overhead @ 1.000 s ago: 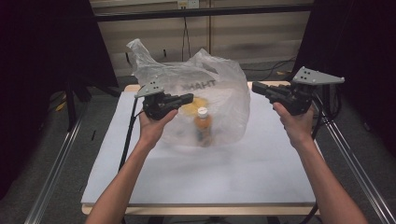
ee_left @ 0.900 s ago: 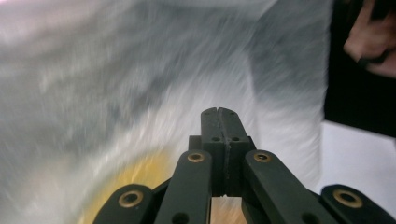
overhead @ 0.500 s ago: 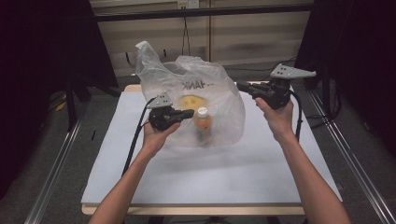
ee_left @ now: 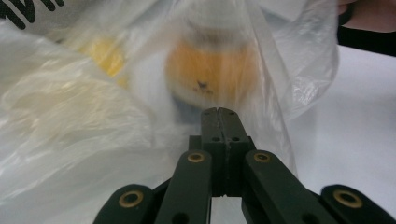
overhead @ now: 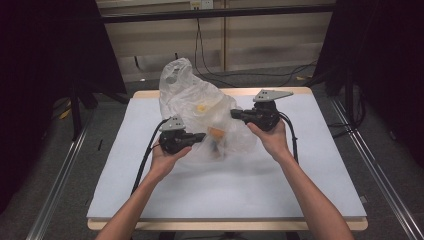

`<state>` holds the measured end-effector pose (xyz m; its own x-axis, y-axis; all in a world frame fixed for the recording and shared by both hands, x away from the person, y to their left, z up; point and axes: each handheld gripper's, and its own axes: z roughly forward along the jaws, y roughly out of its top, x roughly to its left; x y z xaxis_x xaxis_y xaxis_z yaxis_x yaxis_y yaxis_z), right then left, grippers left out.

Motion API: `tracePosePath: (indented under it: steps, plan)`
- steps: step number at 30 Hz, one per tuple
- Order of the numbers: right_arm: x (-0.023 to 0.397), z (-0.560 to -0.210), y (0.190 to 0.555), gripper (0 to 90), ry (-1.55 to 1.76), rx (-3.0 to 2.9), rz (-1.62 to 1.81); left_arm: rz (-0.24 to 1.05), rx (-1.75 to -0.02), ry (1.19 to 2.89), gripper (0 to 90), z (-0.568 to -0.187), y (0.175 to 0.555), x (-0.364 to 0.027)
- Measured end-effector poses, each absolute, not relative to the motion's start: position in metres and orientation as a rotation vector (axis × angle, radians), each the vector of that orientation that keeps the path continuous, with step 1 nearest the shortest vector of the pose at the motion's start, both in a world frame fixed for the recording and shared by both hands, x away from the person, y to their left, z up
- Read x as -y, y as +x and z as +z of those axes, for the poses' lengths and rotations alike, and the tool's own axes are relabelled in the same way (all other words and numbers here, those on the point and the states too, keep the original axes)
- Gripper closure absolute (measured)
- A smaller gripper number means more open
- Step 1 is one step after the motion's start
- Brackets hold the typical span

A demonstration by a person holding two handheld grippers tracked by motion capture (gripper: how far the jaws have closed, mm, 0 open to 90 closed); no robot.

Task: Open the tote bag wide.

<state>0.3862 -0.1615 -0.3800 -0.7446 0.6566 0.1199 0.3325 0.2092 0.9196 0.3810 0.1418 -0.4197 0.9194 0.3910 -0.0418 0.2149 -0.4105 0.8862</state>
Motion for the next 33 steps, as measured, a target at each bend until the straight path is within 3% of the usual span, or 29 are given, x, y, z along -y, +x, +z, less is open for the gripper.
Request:
tracePosePath:
  steps: [24,33]
  plan:
    - [0.150,-0.477,0.375,90.0,1.033,-2.409,1.432,0.106,-0.518,2.020,90.0,-0.458,0.378,-0.149]
    - [0.142,-0.493,0.373,90.0,1.038,-2.510,1.306,0.067,-0.538,2.091,90.0,-0.474,0.380,-0.143]
